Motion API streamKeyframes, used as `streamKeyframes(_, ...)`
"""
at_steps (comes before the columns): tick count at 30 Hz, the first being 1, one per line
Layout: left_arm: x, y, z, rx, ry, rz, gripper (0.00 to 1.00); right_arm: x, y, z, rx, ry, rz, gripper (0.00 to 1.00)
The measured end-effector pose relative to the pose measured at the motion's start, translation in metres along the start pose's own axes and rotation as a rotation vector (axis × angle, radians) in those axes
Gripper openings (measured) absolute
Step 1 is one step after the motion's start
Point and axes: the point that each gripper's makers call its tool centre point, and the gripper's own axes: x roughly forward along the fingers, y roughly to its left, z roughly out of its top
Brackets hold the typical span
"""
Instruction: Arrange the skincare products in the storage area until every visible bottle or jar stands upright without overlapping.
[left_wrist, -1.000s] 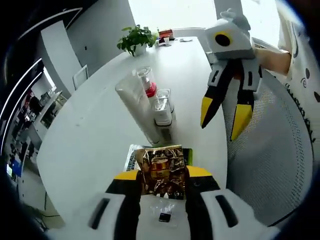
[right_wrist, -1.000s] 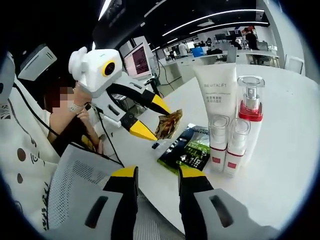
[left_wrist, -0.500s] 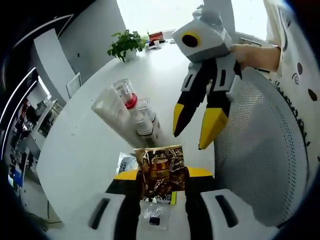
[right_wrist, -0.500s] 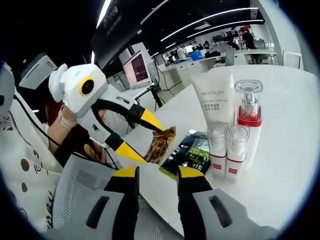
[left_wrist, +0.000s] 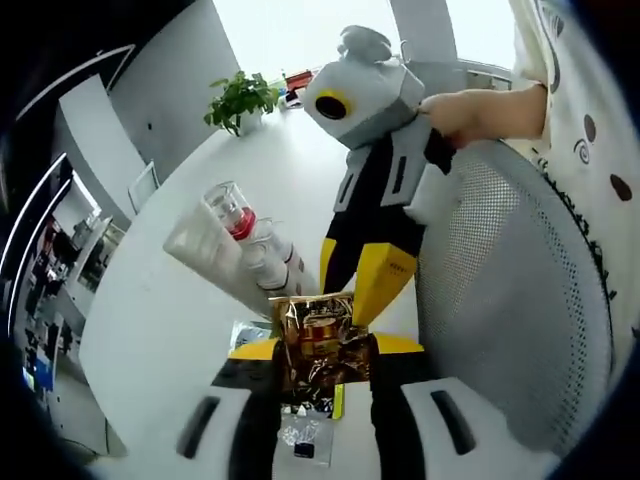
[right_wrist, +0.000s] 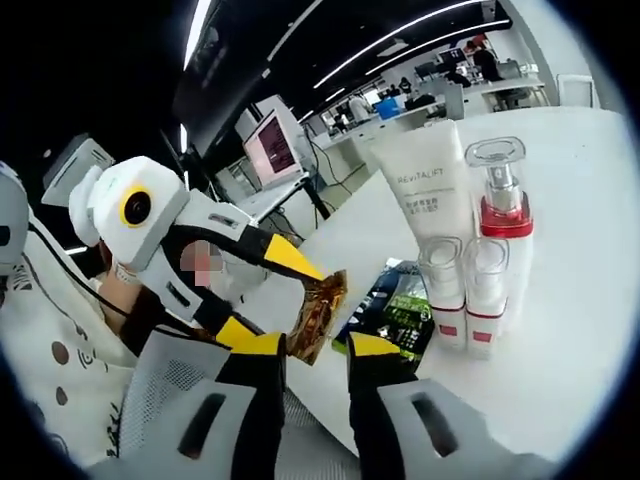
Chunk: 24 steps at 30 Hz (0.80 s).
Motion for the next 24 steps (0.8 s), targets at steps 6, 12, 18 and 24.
streamKeyframes(6,0.0007,-0.0013,0.0041,0.019,-0.015,-0.003,0.31,0.0000,0.0026,0.0029,0.050,-0.021,0.025,0.13)
streamKeyframes(12,0.0022,-0.0023,0.0055,0.017,-0.021,-0.005,0.32,-0.0007,0.0064,0.0042,0.072,-0.027,0.034,0.06)
streamKeyframes(18,0.0026,-0.0041,0.0052,0.018,-0.017,-0.009,0.34,0.0006,0.0066,0.0019,0.096,-0.014,0.033,0.01)
streamKeyframes(24,0.0022,-0.0049,0.0046,0.005,-0.020,-0.019,0.36,0.0012,0.0082,0.0018,0.093,-0.014,0.037,0.01)
